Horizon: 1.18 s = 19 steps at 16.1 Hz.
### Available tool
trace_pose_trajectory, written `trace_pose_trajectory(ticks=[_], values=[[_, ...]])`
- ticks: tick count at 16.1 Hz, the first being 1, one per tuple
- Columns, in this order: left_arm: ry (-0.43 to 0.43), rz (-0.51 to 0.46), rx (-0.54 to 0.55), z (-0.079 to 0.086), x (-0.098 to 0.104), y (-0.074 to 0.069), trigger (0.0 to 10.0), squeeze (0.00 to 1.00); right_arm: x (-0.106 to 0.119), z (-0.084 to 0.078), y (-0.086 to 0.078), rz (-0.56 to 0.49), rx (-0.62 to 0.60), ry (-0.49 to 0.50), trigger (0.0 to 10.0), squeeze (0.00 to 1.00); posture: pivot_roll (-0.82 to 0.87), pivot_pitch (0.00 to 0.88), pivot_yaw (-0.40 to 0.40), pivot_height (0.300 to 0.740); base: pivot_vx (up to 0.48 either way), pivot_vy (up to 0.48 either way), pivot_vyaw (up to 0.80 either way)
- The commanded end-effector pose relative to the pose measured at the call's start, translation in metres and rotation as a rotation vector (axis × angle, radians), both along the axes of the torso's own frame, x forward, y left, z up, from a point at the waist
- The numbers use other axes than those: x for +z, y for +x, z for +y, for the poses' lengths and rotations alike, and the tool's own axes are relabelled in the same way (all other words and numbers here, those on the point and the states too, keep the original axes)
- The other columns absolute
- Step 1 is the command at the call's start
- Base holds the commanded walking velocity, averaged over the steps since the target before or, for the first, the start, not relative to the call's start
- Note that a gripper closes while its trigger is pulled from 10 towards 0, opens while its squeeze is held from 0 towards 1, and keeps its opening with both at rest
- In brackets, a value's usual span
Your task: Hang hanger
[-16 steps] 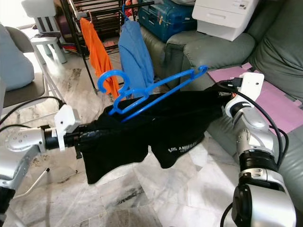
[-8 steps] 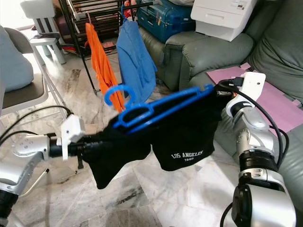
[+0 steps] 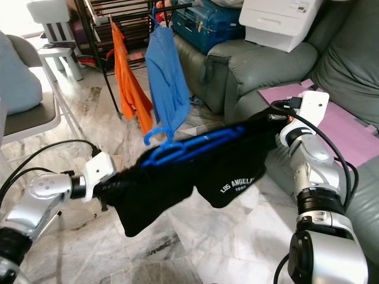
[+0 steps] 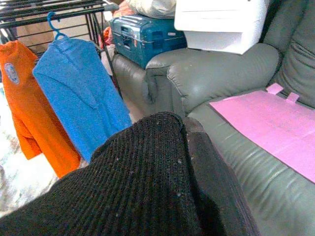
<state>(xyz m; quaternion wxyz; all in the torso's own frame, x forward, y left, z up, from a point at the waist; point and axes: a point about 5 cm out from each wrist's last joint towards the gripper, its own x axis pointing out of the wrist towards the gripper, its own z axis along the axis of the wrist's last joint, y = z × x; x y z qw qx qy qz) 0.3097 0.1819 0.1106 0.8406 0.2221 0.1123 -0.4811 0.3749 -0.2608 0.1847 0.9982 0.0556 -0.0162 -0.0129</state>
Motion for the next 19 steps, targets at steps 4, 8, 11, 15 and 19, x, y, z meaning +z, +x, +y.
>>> trace_pose_trajectory(ticks=[4,8,11,15,19], values=[[0.001,-0.064,0.164,0.005,-0.004,0.01,0.0,0.0,0.015,0.001,0.001,-0.072,-0.007,-0.024,0.0,0.0,-0.12,0.063,0.004,0.74,0.0,0.0,0.0],[-0.047,-0.026,0.159,-0.025,-0.012,0.004,0.0,0.0,0.012,0.019,0.004,-0.074,0.042,-0.053,0.0,0.0,-0.11,0.063,0.003,0.74,0.0,0.0,0.0],[-0.015,0.071,0.046,-0.053,-0.02,-0.011,0.0,0.0,0.009,0.037,0.007,-0.078,0.089,-0.11,0.0,0.0,-0.11,0.063,0.002,0.74,0.0,0.0,0.0],[-0.019,0.091,0.081,-0.068,-0.017,-0.01,0.0,0.0,0.005,0.05,0.007,-0.079,0.107,-0.111,0.0,0.0,-0.11,0.062,0.011,0.74,0.0,0.0,0.0],[-0.172,0.077,0.285,-0.088,-0.005,0.004,0.0,0.0,0.002,0.072,0.006,-0.084,0.176,-0.14,0.0,0.0,-0.11,0.062,0.012,0.74,0.0,0.0,0.0]])
